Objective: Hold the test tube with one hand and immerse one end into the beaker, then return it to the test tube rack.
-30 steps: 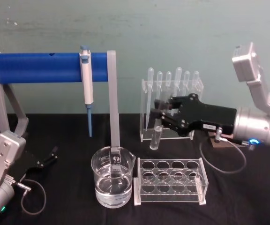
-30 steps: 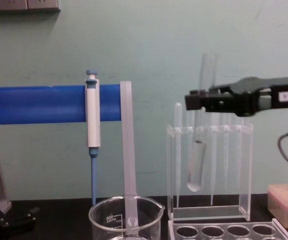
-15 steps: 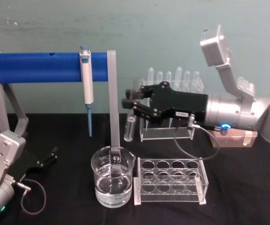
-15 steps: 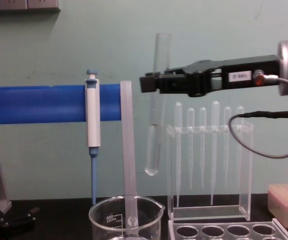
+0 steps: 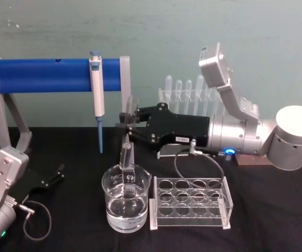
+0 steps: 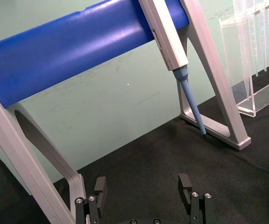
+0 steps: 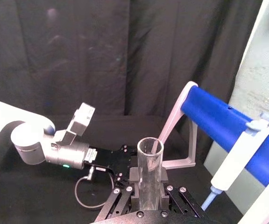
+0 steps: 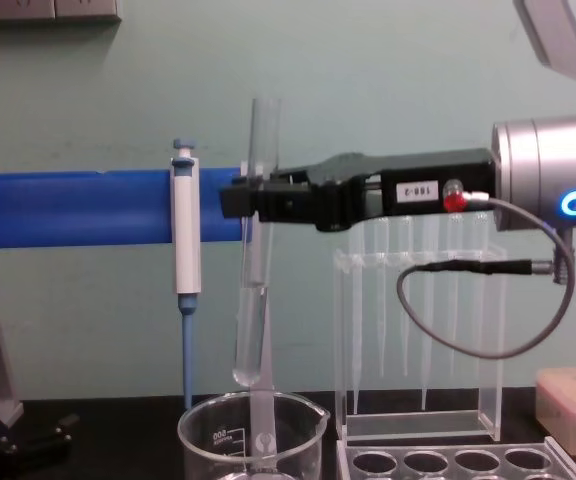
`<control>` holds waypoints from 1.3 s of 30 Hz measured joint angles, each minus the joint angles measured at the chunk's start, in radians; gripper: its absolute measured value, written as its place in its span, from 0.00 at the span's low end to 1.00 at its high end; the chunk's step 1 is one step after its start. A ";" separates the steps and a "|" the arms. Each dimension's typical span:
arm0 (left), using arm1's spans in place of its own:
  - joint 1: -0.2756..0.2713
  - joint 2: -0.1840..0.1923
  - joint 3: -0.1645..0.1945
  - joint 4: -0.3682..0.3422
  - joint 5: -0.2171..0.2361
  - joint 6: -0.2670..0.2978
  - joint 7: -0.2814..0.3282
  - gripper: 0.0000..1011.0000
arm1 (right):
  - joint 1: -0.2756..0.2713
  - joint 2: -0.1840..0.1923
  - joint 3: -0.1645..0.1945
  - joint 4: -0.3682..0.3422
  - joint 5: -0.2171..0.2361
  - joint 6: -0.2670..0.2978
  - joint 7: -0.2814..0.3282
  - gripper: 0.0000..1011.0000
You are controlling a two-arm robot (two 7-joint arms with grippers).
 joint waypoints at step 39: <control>0.000 0.000 0.000 0.000 0.000 0.000 0.000 0.99 | -0.082 -0.044 -0.037 0.108 -0.111 -0.118 0.022 0.22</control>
